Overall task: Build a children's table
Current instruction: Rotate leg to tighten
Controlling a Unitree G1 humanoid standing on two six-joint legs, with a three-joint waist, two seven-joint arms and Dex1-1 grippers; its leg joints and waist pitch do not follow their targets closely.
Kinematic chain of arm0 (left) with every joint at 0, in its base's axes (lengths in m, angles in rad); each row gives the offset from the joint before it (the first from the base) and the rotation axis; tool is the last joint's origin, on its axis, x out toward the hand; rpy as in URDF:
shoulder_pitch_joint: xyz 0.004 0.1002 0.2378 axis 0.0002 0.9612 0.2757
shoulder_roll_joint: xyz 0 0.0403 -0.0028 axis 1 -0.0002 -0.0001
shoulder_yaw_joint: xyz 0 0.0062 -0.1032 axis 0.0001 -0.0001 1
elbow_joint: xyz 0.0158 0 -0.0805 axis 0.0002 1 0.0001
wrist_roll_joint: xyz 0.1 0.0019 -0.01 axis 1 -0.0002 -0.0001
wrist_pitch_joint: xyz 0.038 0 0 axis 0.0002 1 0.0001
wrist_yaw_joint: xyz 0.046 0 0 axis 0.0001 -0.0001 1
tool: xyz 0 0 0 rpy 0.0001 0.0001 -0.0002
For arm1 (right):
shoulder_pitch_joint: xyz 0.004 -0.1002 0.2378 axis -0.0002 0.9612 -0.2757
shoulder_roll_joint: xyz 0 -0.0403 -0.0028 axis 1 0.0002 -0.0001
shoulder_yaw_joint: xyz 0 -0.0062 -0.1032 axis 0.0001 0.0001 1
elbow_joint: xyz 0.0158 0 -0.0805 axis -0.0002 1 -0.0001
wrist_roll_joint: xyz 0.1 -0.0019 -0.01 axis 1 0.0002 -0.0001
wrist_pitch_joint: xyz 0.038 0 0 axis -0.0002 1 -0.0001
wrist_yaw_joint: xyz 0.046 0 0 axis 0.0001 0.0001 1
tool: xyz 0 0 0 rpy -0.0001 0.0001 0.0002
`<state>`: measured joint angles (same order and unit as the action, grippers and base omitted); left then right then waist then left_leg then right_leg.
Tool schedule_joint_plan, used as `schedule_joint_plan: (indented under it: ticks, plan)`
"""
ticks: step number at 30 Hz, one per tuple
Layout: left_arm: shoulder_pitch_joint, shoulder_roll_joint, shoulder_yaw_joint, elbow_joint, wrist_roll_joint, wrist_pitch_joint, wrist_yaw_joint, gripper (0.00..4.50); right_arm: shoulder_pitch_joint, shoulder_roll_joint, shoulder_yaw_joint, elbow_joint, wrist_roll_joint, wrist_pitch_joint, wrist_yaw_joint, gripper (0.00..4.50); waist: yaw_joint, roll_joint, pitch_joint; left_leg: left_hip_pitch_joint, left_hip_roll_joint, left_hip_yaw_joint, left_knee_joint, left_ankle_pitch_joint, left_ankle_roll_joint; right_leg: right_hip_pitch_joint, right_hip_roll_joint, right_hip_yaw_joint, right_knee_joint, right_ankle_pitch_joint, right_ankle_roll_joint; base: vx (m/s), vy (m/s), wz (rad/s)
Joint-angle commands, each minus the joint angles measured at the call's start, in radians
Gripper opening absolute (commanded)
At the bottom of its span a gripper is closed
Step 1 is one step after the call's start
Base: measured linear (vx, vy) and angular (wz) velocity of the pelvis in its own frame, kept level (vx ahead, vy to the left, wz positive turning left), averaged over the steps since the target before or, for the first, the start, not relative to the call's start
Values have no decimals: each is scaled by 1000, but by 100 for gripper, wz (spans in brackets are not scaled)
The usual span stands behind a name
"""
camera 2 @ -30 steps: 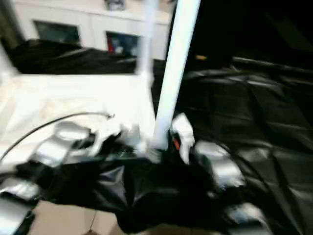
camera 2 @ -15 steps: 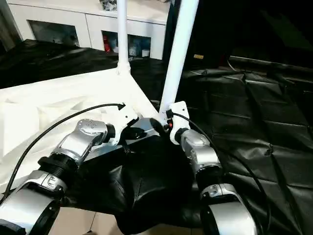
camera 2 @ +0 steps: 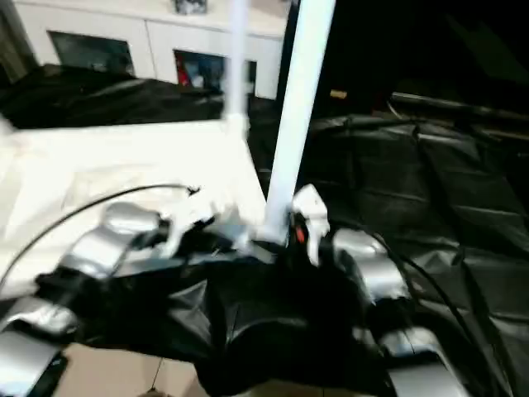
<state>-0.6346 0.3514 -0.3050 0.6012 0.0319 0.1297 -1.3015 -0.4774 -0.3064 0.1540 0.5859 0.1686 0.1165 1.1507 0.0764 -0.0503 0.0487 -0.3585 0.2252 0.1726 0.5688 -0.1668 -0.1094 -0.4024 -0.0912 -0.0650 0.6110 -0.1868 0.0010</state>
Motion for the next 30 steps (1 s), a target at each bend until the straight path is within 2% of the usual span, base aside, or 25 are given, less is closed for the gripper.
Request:
schedule_joint_plan:
  ticks: [1, 5, 6, 7, 13, 17, 18, 19, 20, 22, 23, 24, 25, 26, 27, 28, 29, 30]
  plan:
    - [5, -14, -30, -32, -24, -17, -42, 0, 9, -5, 38, -39, 11, 22, 67, 379, 3, -1, -60, 5, 8, 13, -61, -226, 65, 50, -38, 36, -70, -191, -227, 0, 0, 0]
    - [12, 12, -29, -40, -30, -26, -85, 0, 28, -26, 63, -77, 14, 48, 116, 379, 11, -2, -60, 6, 9, 13, -62, -219, 51, 48, -39, 37, -67, -195, -221, 0, 0, 0]
    - [15, 21, -28, -43, -39, -25, -108, 0, 32, -29, 70, -87, 21, 61, 127, 379, 12, 2, -60, 6, 8, 13, -62, -219, 48, 48, -38, 37, -68, -187, -224, 0, 0, 0]
    - [15, 21, -28, -43, -39, -25, -108, 0, 32, -29, 70, -87, 21, 61, 127, 379, 11, 1, -60, 5, 8, 13, -62, -217, 47, 48, -38, 37, -67, -181, -225, 0, 0, 0]
    - [18, 23, -27, -45, -42, -26, -112, 0, 41, -23, 72, -97, 20, 76, 133, 332, 12, 0, -62, 5, 6, 13, -61, -205, 45, 50, -38, 37, -64, -156, -232, 0, 0, 0]
    - [15, 10, -21, -34, -30, -27, -69, 0, 42, -13, 68, -96, 21, 82, 114, 296, 13, 1, -62, 5, 6, 12, -61, -208, 41, 50, -39, 37, -65, -164, -229, 0, 0, 0]
    - [11, 2, -16, -25, -26, -26, -48, 0, 42, -6, 64, -88, 21, 83, 94, 292, 14, 6, -62, 6, 6, 12, -61, -211, 39, 49, -39, 37, -65, -165, -230, 0, 0, 0]
    - [9, -3, -13, -20, -24, -22, -34, 0, 41, -2, 61, -83, 20, 82, 84, 289, 14, 3, -61, 7, 7, 12, -61, -216, 37, 49, -39, 37, -66, -166, -230, 0, 0, 0]
    - [-2, -22, 1, 0, -17, -10, 19, 0, 37, 16, 47, -61, 16, 81, 36, 284, 12, -1, -60, 7, 6, 13, -62, -224, 34, 47, -39, 37, -67, -177, -228, 0, 0, 0]
    - [-21, -51, 19, 27, -8, 8, 93, 0, 23, 44, 23, -22, 8, 85, -45, 280, 9, 0, -58, 8, 4, 12, -64, -245, 23, 45, -40, 38, -73, -233, -214, 0, 0, 0]
    - [-29, -63, 25, 36, -5, 18, 123, 0, 16, 61, 10, -4, 3, 86, -94, 279, 8, -4, -56, 8, 2, 10, -64, -259, 13, 45, -43, 37, -76, -283, -201, 0, 0, 0]
    - [-39, -78, 32, 47, -1, 33, 159, 0, 4, 80, -7, 25, -5, 88, -158, 278, 7, -5, -56, 7, 1, 9, -65, -262, 10, 47, -43, 36, -79, -308, -190, 0, 0, 0]
    - [-51, -96, 40, 60, 3, 50, 201, 0, -14, 104, -26, 66, -17, 94, -242, 278, 7, -2, -56, 11, 2, 9, -65, -272, 5, 42, -45, 37, -84, -343, -177, 0, 0, 0]
    - [-61, -111, 46, 71, 5, 59, 232, 0, -29, 119, -38, 97, -25, 102, -305, 278, 3, -2, -53, 9, 1, 9, -66, -277, -1, 40, -43, 37, -85, -359, -172, 0, 0, 0]
    - [-66, -118, 49, 77, 7, 64, 249, 0, -37, 128, -45, 115, -30, 106, -340, 277, -2, -3, -57, 7, -1, 4, -68, -283, -13, 45, -43, 34, -87, -391, -152, 0, 0, 0]
    - [-79, -138, 58, 93, 11, 79, 297, 0, -47, 143, -52, 143, -41, 95, -393, 277, -2, -3, -57, 7, -1, 4, -68, -283, -13, 45, -43, 34, -87, -391, -152, 0, 0, 0]
    - [-106, -185, 77, 123, 18, 105, 395, 0, -71, 183, -70, 201, -59, 83, -526, 277, -7, 0, -56, 10, 0, 8, -66, -282, -14, 37, -41, 37, -87, -359, -159, 0, 0, 0]
    - [-106, -185, 77, 123, 18, 105, 395, 0, -71, 183, -70, 201, -59, 83, -526, 276, -7, 1, -56, 12, -1, 7, -66, -286, -15, 36, -40, 37, -89, -360, -162, 0, 0, 0]
